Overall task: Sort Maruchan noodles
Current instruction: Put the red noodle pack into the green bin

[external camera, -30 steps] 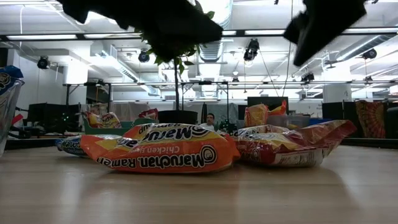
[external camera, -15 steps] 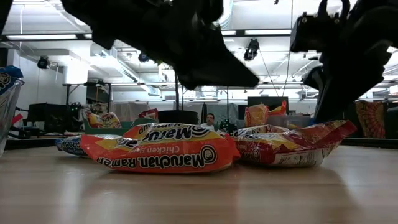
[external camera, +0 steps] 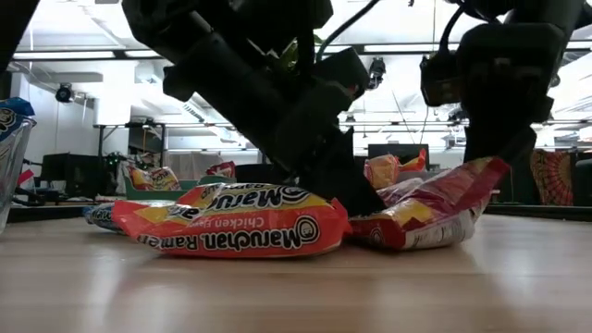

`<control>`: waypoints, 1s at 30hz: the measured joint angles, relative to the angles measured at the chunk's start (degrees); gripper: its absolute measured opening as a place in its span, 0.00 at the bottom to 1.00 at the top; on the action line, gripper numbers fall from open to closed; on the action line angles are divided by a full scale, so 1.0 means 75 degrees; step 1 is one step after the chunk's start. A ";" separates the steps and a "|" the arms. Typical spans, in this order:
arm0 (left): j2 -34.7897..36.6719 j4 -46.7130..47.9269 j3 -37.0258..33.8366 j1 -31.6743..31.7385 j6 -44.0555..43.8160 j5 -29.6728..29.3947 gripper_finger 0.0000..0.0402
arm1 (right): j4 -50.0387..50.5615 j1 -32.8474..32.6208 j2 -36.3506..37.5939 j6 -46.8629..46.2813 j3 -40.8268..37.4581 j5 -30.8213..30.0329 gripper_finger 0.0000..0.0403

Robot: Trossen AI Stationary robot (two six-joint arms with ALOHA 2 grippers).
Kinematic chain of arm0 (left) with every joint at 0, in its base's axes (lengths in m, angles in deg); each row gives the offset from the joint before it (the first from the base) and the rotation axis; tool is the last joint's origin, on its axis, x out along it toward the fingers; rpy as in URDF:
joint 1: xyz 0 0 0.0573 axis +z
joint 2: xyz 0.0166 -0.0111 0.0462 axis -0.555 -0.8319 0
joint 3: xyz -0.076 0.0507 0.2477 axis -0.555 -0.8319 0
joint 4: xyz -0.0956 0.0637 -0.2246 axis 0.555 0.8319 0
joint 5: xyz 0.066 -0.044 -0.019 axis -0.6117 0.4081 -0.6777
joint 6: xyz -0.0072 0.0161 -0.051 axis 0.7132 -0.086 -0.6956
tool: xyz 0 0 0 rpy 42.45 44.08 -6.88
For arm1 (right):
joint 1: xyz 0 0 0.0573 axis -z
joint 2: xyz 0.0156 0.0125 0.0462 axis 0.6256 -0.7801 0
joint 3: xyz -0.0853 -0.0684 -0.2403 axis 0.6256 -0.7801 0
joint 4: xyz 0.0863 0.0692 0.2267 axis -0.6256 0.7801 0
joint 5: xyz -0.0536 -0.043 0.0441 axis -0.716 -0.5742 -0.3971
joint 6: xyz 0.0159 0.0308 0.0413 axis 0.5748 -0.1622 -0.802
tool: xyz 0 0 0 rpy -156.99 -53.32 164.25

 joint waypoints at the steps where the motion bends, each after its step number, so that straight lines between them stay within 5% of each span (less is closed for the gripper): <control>1: -0.0006 -0.0013 -0.0022 0.0000 -0.0021 0.0002 0.09 | -0.0087 0.0040 0.0000 -0.0041 -0.0051 0.0006 0.40; 8: -0.0003 -0.0027 -0.0146 0.0000 -0.0143 -0.0004 0.09 | -0.1224 0.0348 0.0038 -0.0369 -0.0650 0.0031 0.68; 14: -0.0003 -0.0163 -0.0174 0.0000 -0.0099 -0.0003 0.09 | -0.1329 0.0721 0.0176 -0.0145 -0.0768 0.0014 0.82; 25: -0.0018 -0.0283 -0.0188 0.0015 -0.0003 -0.0007 0.09 | -0.1630 0.0783 0.0645 -0.0267 -0.0990 0.0298 0.87; 30: -0.0024 -0.0309 -0.0191 0.0015 0.0000 -0.0019 0.09 | -0.2811 0.0785 0.0250 -0.0577 -0.1423 0.0572 0.87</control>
